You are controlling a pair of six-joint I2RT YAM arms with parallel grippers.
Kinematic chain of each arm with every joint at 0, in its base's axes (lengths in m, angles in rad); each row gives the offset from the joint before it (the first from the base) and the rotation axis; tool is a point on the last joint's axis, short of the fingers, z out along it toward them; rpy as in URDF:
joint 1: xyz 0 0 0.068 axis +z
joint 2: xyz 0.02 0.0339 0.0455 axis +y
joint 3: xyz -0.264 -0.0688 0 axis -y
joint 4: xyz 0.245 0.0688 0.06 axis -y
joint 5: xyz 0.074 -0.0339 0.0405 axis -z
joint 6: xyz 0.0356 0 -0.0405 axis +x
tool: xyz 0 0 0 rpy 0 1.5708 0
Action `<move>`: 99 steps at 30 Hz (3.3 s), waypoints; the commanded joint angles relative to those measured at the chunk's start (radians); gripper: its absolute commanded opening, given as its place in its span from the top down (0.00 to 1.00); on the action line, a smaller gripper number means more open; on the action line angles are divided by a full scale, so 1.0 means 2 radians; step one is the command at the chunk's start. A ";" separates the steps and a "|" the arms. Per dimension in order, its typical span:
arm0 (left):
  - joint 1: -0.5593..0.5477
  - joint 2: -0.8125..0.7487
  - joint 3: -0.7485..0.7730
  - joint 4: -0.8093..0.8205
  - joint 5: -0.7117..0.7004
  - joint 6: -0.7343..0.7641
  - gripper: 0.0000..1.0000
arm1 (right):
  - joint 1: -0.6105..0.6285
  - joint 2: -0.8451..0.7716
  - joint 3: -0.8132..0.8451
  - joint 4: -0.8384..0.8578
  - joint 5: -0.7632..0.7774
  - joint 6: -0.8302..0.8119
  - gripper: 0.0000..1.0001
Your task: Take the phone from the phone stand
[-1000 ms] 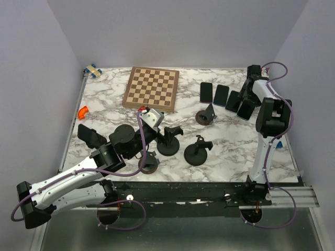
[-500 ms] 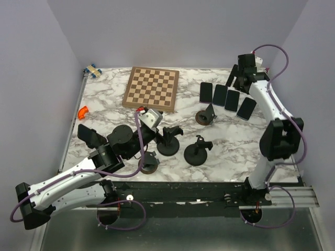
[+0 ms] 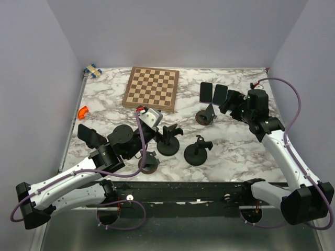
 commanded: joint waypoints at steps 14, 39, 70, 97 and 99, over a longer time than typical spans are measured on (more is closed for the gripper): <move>0.054 0.075 0.105 -0.111 -0.237 0.044 0.03 | -0.002 -0.064 0.057 -0.004 -0.146 -0.007 0.00; 0.500 -0.084 0.139 -0.513 -0.128 -0.159 0.01 | -0.002 -0.090 0.045 0.011 -0.216 -0.049 0.00; 0.516 -0.225 -0.010 -0.372 -0.056 -0.203 0.78 | -0.002 -0.100 0.048 0.001 -0.212 -0.031 0.00; 0.511 0.017 0.044 -0.062 0.565 -0.159 0.97 | -0.002 -0.082 0.075 -0.015 -0.244 -0.012 0.00; 0.510 0.039 0.048 -0.035 0.576 -0.160 0.97 | -0.001 -0.070 0.081 -0.017 -0.257 -0.008 0.00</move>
